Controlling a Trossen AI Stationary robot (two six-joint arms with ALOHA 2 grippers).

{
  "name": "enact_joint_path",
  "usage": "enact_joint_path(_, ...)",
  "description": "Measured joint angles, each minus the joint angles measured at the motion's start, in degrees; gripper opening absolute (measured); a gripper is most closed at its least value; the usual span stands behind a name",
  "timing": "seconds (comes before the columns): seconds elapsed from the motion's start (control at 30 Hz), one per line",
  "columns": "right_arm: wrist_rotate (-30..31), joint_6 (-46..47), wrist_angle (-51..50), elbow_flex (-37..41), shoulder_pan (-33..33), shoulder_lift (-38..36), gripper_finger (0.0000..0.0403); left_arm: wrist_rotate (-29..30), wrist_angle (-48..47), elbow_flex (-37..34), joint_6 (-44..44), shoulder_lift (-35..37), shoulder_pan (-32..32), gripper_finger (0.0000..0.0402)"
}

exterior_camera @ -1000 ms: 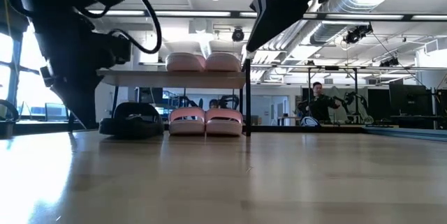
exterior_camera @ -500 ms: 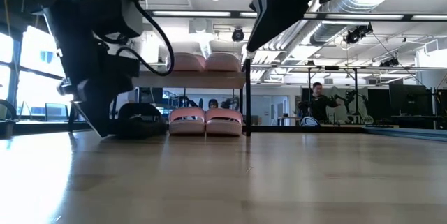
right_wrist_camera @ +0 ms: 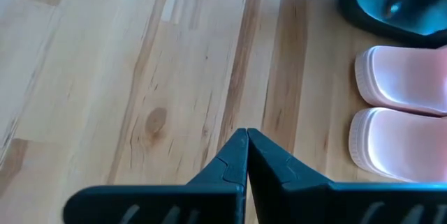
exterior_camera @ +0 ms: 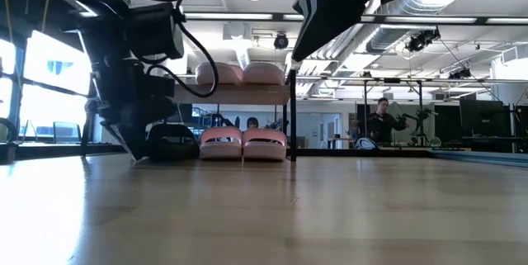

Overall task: Pick and place slides into the shelf
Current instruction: Put the black slide under the shelf

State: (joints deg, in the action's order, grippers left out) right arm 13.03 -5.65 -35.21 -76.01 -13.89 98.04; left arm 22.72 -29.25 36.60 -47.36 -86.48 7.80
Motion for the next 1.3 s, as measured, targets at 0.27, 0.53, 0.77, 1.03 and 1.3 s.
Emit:
enact_joint_path(0.27,-0.02,0.02,-0.25,0.0,0.0,0.0,0.0,-1.02,5.37,-0.02,6.68,0.0,3.94,0.0001)
enact_joint_path(0.53,-0.17,0.07,-0.23,0.0,0.02,0.0,0.0,-1.44,5.13,-0.02,10.17,0.0,6.57,0.0)
enact_joint_path(0.77,-1.26,0.48,-0.23,0.0,0.04,0.0,0.0,-5.02,5.2,-0.02,9.96,0.0,6.44,0.0007)
enact_joint_path(1.03,-1.26,0.5,-0.2,0.0,0.02,0.0,0.0,-20.0,5.26,0.08,9.58,1.99,6.41,0.0044)
enact_joint_path(1.3,-1.25,0.65,-0.19,0.0,0.02,0.0,0.0,-26.94,5.3,0.09,6.65,12.4,3.06,0.0084)
